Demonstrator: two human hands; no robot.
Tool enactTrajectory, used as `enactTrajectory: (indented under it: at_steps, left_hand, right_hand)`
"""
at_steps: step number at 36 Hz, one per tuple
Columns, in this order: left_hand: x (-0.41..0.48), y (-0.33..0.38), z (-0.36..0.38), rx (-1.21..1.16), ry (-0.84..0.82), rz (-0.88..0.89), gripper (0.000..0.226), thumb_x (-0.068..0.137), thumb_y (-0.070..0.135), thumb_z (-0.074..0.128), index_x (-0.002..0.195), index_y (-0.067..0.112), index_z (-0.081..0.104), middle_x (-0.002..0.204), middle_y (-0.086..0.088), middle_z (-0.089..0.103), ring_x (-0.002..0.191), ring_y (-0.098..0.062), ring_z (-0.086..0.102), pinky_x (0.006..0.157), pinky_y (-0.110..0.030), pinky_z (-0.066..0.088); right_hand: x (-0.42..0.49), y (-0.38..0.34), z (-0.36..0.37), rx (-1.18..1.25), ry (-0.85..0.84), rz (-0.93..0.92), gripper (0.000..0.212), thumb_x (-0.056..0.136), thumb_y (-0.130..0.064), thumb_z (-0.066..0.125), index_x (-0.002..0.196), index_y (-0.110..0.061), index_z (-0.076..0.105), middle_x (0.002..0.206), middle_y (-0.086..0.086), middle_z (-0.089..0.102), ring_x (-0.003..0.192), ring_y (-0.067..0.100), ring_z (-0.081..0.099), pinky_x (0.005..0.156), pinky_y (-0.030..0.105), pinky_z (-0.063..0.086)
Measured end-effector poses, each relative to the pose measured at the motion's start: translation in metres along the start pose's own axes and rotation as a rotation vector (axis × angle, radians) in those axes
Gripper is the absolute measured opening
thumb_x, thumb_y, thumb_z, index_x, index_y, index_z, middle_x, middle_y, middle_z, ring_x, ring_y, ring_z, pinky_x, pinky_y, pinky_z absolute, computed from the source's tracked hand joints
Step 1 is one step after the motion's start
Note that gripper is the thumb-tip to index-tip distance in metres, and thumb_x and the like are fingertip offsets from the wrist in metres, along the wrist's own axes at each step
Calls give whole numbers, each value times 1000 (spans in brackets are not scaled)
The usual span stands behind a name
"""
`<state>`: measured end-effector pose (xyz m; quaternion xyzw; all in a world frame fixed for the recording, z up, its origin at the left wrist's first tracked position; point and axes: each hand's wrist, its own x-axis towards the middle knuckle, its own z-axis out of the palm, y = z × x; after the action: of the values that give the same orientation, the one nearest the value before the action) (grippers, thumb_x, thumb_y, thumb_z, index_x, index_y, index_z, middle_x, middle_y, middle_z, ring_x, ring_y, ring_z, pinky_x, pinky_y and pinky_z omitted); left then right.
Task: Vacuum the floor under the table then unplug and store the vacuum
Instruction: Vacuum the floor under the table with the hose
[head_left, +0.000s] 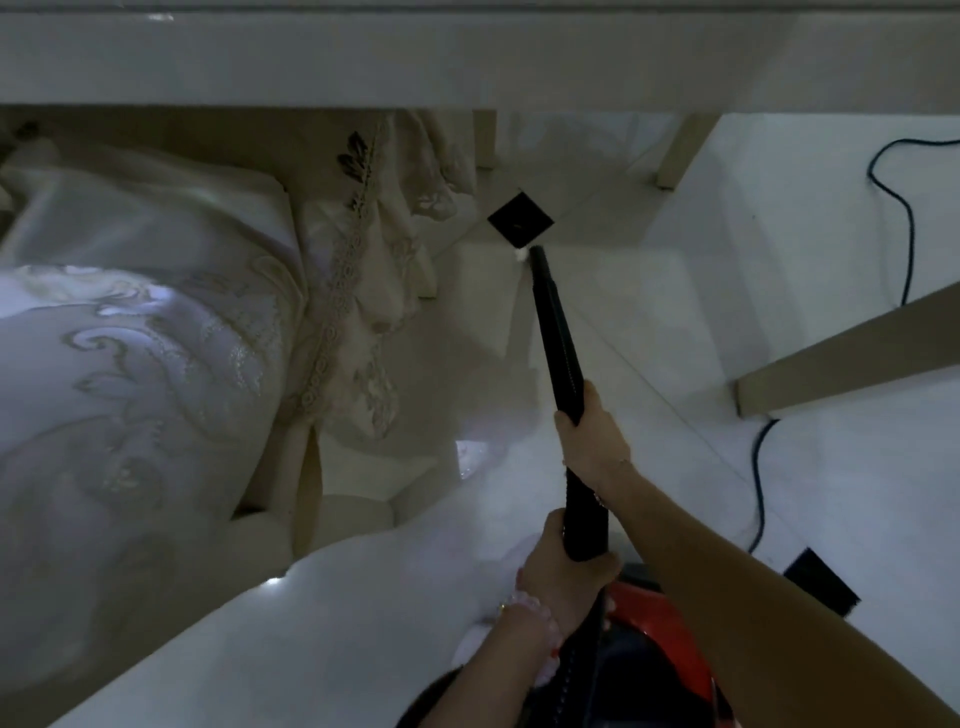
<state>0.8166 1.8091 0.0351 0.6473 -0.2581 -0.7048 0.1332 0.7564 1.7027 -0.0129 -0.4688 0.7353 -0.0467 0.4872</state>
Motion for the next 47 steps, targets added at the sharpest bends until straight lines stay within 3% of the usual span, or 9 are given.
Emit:
enactTrajectory:
  at_steps: [6, 10, 12, 15, 17, 21, 29, 38, 47]
  left_hand:
    - [-55, -15, 12, 38, -43, -38, 41, 85, 19, 61, 121, 22, 42, 95, -10, 64, 58, -16, 56, 59, -28, 51]
    - [-79, -19, 19, 132, 0, 12, 46, 82, 17, 62, 123, 24, 43, 106, -8, 66, 79, -25, 64, 75, -37, 57]
    - [-86, -20, 20, 141, 0, -8, 42, 83, 17, 61, 119, 25, 42, 99, -5, 65, 82, -28, 64, 76, -38, 56]
    - [-90, -20, 19, 96, -38, -45, 37, 84, 19, 60, 113, 29, 38, 77, -1, 59, 57, -18, 57, 57, -29, 51]
    - [-86, -15, 16, 70, -55, -34, 38, 84, 20, 59, 117, 26, 40, 71, -1, 60, 49, -13, 55, 52, -27, 50]
    - [-74, 2, 7, -38, -77, -23, 43, 87, 23, 59, 124, 27, 38, 88, -7, 64, 53, -12, 56, 53, -27, 53]
    - [-53, 28, -13, -95, -111, 60, 51, 88, 21, 58, 131, 26, 32, 78, -5, 58, 57, -17, 55, 61, -34, 53]
    - [-44, 26, -5, -129, 32, 161, 53, 88, 19, 60, 134, 24, 34, 87, -4, 58, 69, -21, 56, 75, -41, 54]
    - [-35, 36, 0, -118, 5, 144, 51, 90, 19, 57, 134, 27, 33, 74, 1, 55, 50, -8, 52, 51, -17, 46]
  right_hand:
    - [-56, 16, -10, 95, -35, 68, 53, 100, -25, 41, 149, -20, 22, 116, 24, 58, 97, 40, 63, 84, 51, 54]
    - [-82, 19, -17, 125, -43, 78, 47, 99, -22, 42, 144, -16, 30, 106, 22, 61, 82, 35, 64, 75, 44, 56]
    - [-90, 18, -20, 143, -52, 72, 43, 99, -19, 42, 140, -14, 33, 92, 16, 60, 72, 30, 60, 72, 44, 56]
    - [-94, 13, -24, 144, -57, 64, 40, 98, -18, 43, 138, -13, 35, 84, 11, 55, 67, 29, 58, 70, 44, 56]
    - [-91, 4, -27, 133, -45, 52, 45, 99, -19, 43, 141, -13, 32, 90, 14, 57, 71, 30, 60, 71, 43, 56]
    - [-75, -21, -33, 73, -25, 34, 54, 100, -26, 42, 150, -18, 21, 117, 24, 58, 96, 40, 63, 84, 53, 55]
    - [-47, -56, -40, -54, -35, -7, 55, 100, -26, 39, 151, -20, 19, 124, 21, 55, 98, 40, 63, 86, 52, 54]
    - [-30, -62, -38, -71, -78, -59, 55, 100, -23, 39, 151, -20, 19, 127, 19, 53, 101, 41, 62, 89, 53, 52]
    - [-21, -60, -48, -83, -56, -54, 53, 100, -24, 39, 149, -17, 21, 126, 22, 53, 102, 42, 62, 91, 54, 51]
